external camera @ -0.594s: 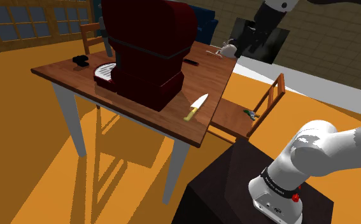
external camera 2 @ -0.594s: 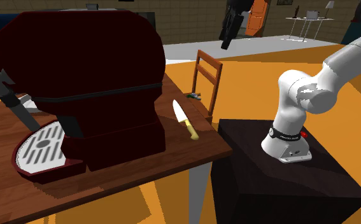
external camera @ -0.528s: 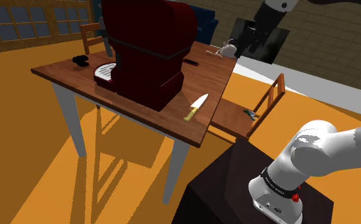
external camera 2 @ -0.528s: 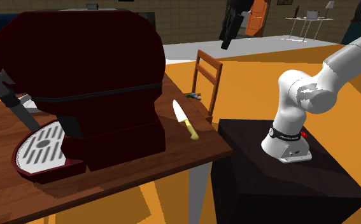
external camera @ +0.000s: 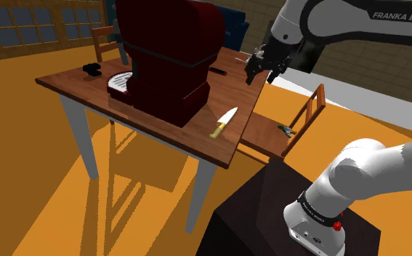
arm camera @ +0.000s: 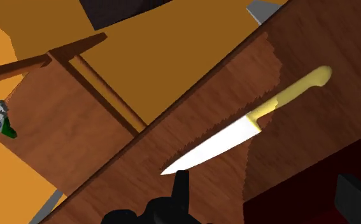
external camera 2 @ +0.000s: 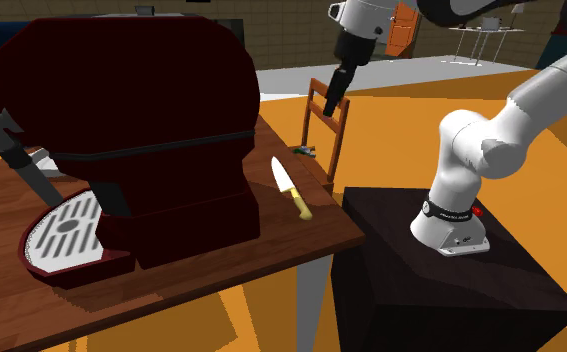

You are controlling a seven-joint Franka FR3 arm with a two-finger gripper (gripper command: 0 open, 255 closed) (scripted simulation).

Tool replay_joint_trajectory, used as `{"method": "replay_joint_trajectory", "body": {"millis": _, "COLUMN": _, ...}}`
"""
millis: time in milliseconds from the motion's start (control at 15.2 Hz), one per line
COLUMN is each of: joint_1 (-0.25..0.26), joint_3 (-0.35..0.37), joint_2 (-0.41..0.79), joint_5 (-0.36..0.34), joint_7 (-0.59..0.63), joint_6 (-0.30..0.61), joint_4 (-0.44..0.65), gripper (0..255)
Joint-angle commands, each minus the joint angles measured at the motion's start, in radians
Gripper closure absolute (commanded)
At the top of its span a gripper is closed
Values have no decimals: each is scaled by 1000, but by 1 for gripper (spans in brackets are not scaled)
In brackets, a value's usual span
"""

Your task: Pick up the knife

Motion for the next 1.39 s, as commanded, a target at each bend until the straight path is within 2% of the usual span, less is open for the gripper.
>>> {"method": "replay_joint_trajectory", "body": {"millis": 0, "joint_1": -25, "joint_3": 25, "joint_2": 30, "joint_5": 14, "joint_7": 91, "joint_6": 68, "joint_4": -44, "gripper": 0}}
{"method": "replay_joint_trajectory", "body": {"millis": 528, "joint_1": -127, "joint_3": 144, "joint_2": 235, "joint_5": 52, "joint_7": 453, "joint_6": 320, "joint_4": -123, "gripper": 0}}
{"method": "replay_joint_trajectory", "body": {"millis": 924, "joint_1": -216, "joint_3": 232, "joint_2": 444, "joint_5": 28, "joint_7": 737, "joint_6": 502, "joint_4": -121, "gripper": 0}}
{"method": "replay_joint_trajectory", "body": {"millis": 1320, "joint_1": -230, "joint_3": 249, "joint_2": 503, "joint_5": -5, "joint_7": 771, "joint_6": 594, "joint_4": -158, "gripper": 0}}
